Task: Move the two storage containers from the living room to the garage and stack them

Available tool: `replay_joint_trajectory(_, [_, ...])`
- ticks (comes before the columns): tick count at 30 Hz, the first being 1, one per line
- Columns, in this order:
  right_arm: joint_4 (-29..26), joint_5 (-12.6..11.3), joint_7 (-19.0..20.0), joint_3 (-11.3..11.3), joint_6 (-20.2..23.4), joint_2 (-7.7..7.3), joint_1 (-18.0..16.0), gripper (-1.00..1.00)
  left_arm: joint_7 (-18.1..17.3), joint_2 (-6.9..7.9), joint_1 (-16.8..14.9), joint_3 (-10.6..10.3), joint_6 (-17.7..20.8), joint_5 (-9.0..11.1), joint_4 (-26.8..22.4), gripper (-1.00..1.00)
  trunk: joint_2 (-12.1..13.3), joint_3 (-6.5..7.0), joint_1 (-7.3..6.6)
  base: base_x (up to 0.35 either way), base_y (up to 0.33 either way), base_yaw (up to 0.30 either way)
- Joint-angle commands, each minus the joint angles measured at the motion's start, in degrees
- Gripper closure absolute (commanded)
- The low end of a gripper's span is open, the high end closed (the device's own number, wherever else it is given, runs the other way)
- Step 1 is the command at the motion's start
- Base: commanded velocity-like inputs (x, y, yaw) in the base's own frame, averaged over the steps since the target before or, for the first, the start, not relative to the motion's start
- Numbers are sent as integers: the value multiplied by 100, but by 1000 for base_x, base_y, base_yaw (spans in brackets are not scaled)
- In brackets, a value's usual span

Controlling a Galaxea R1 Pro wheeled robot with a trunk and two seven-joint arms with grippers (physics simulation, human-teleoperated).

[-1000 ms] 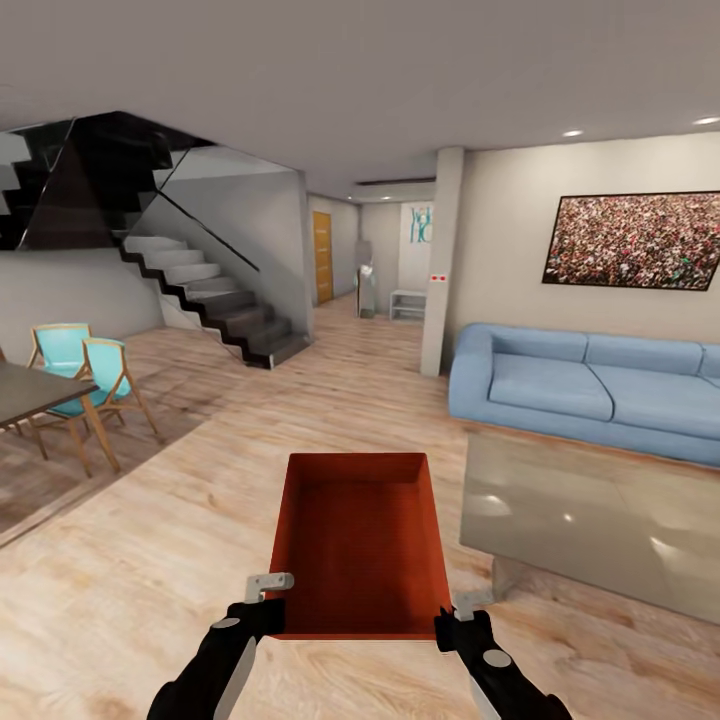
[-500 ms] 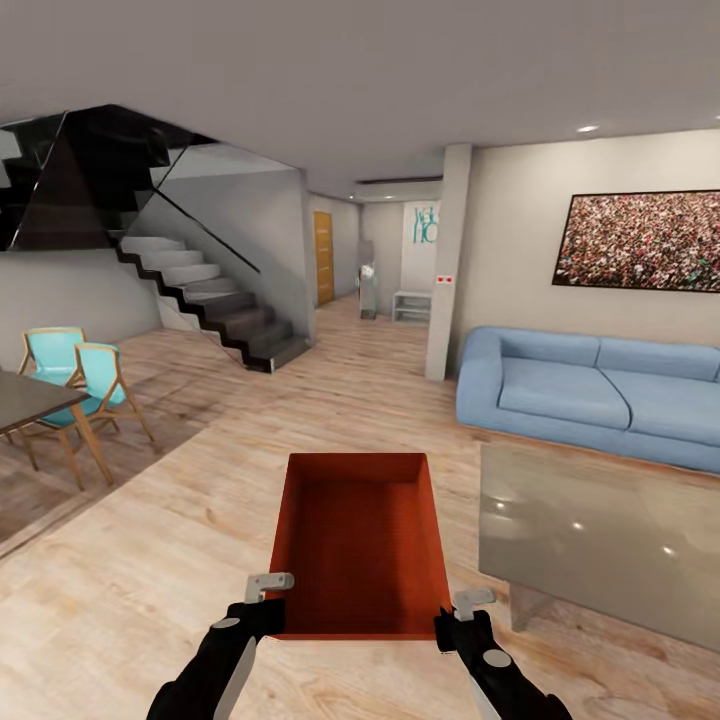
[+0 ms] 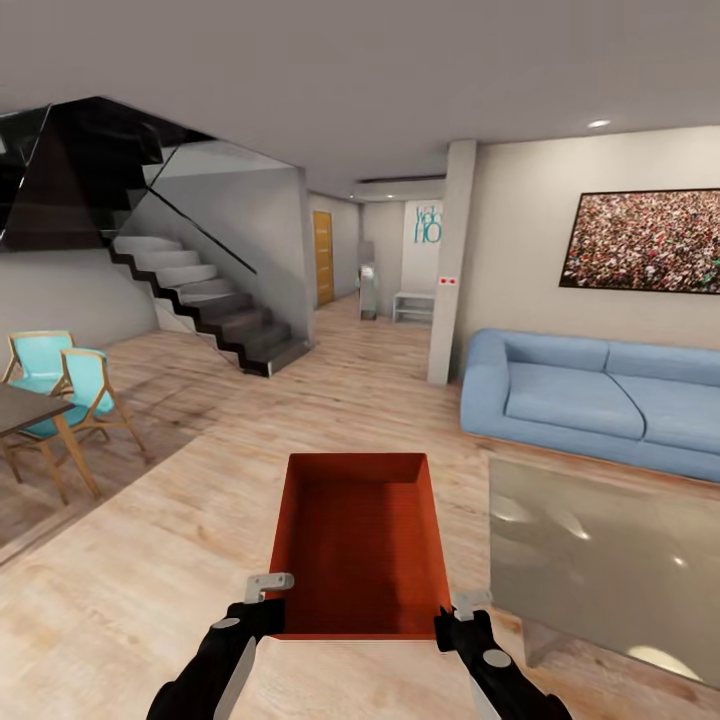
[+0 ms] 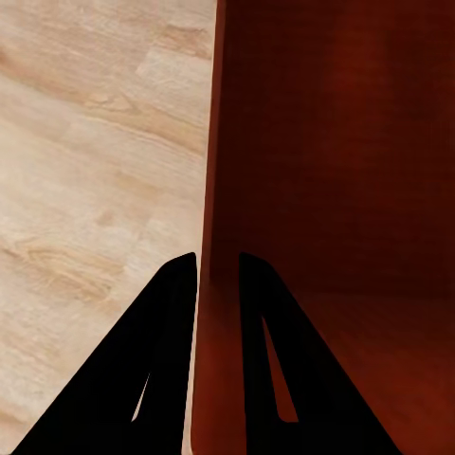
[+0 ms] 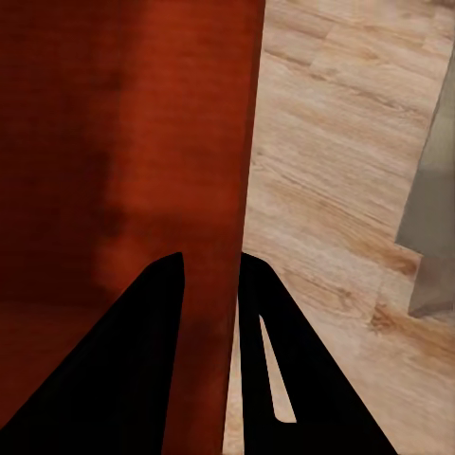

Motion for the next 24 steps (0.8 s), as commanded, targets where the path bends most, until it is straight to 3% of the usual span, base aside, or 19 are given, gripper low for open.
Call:
replay_joint_trajectory(1, [-54, -63, 478, -14, -12, -7, -7, 100, 134, 109, 3, 53, 43, -111, -7, 100, -4, -2, 5, 320, 47, 0])
replay_joint_trajectory(24, [-54, -63, 478, -14, -12, -7, -7, 100, 134, 109, 3, 53, 43, -111, -6, 100, -4, -27, 5, 320, 100, 0])
